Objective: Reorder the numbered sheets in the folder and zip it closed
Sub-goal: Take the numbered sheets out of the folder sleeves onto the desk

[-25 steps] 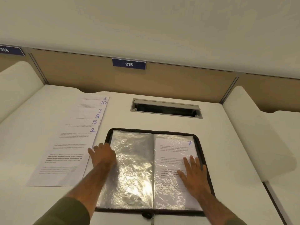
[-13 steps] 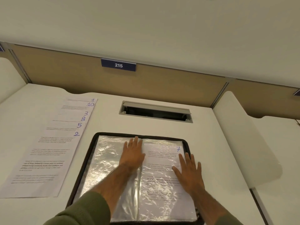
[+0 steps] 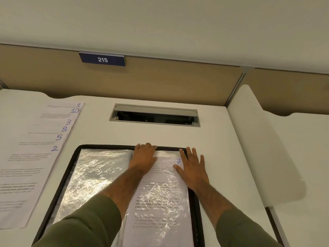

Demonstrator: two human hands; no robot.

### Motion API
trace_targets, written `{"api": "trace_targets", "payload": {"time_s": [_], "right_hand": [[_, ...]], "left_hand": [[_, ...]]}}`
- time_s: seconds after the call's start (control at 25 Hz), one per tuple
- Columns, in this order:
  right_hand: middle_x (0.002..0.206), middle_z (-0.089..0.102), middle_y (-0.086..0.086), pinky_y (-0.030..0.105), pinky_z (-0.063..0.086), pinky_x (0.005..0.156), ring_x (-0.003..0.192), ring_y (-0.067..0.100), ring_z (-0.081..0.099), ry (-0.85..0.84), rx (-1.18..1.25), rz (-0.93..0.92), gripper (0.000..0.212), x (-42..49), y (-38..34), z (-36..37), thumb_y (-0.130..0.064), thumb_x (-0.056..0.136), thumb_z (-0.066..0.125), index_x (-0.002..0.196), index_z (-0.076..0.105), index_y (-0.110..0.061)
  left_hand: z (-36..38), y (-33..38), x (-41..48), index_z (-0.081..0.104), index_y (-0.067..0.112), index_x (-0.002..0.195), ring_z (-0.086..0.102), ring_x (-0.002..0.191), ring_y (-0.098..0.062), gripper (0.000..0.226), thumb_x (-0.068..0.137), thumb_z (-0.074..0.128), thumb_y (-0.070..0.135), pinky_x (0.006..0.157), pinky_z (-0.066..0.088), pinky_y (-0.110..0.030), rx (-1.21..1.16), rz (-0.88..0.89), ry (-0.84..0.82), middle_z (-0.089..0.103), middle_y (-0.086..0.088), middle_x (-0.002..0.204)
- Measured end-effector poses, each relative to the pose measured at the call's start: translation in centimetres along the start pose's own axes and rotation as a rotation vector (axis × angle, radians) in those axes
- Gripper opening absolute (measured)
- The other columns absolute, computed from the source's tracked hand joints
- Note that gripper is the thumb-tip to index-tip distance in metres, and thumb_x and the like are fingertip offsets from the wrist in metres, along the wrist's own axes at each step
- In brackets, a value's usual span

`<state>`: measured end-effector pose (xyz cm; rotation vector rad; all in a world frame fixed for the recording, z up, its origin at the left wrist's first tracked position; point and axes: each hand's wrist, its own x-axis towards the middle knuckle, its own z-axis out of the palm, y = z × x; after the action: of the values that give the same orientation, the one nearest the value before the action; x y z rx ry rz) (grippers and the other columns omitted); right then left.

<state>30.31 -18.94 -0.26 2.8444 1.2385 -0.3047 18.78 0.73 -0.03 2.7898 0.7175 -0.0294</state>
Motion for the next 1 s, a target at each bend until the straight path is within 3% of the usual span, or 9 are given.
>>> {"api": "trace_targets", "payload": {"time_s": [0.16, 0.44, 0.6, 0.72, 0.88, 1.0], "right_hand": [[0.17, -0.002, 0.006, 0.054, 0.0, 0.124, 0.156, 0.029, -0.005, -0.01, 0.045, -0.009, 0.067, 2.2, 0.8, 0.0, -0.058, 0.104, 0.023, 0.161, 0.006, -0.028], [0.168, 0.014, 0.007, 0.052, 0.007, 0.124, 0.156, 0.028, 0.008, 0.013, 0.064, -0.05, 0.053, 4.4, 1.3, -0.7, -0.047, 0.106, 0.034, 0.153, 0.035, -0.023], [0.156, 0.043, 0.004, 0.045, 0.022, 0.122, 0.146, 0.022, 0.034, 0.141, 0.176, -0.113, 0.037, 3.9, 1.1, -0.7, -0.037, 0.103, 0.05, 0.133, 0.06, -0.019], [0.134, 0.061, 0.001, 0.038, 0.036, 0.111, 0.124, 0.021, 0.054, 0.164, 0.289, -0.101, 0.03, 3.7, 0.8, -1.3, -0.032, 0.1, 0.056, 0.124, 0.064, -0.017], [0.126, 0.06, 0.001, 0.035, 0.047, 0.099, 0.112, 0.019, 0.058, 0.092, 0.517, -0.026, 0.038, 3.7, 0.4, -1.6, -0.024, 0.098, 0.062, 0.134, 0.056, -0.017], [0.108, 0.061, -0.004, 0.023, 0.045, 0.078, 0.096, 0.013, 0.058, 0.128, 0.73, 0.094, 0.025, 3.9, 0.3, -1.9, -0.016, 0.091, 0.07, 0.114, 0.063, -0.018]], "left_hand": [[-0.4, 0.1, 1.2, 0.064, 0.026, 0.116, 0.053, 0.114, -0.018, 0.024, 0.097, 0.06, 0.039, 0.118, 0.027, -0.041, -0.042, -0.018, 0.035, 0.063, 0.003, 0.115], [-1.1, -0.3, 1.6, 0.061, 0.027, 0.089, 0.051, 0.092, -0.012, 0.013, 0.09, 0.072, 0.033, 0.08, 0.044, -0.03, -0.238, -0.048, -0.015, 0.058, 0.009, 0.095], [-1.5, -0.5, 1.8, 0.064, 0.028, 0.09, 0.055, 0.092, -0.012, 0.004, 0.094, 0.066, 0.029, 0.076, 0.042, -0.029, -0.246, -0.027, -0.004, 0.062, 0.008, 0.096], [-1.6, -0.3, 1.6, 0.062, 0.028, 0.094, 0.059, 0.094, -0.012, 0.003, 0.095, 0.063, 0.025, 0.077, 0.046, -0.03, -0.254, -0.03, -0.012, 0.067, 0.008, 0.1], [-1.2, -0.4, 1.4, 0.057, 0.028, 0.107, 0.061, 0.102, -0.012, 0.013, 0.095, 0.062, 0.024, 0.086, 0.053, -0.036, -0.305, -0.013, -0.043, 0.067, 0.007, 0.108], [-1.3, -0.1, 1.4, 0.056, 0.03, 0.119, 0.053, 0.103, -0.012, 0.027, 0.094, 0.064, 0.024, 0.088, 0.048, -0.032, -0.311, 0.005, -0.047, 0.061, 0.01, 0.11]]}}
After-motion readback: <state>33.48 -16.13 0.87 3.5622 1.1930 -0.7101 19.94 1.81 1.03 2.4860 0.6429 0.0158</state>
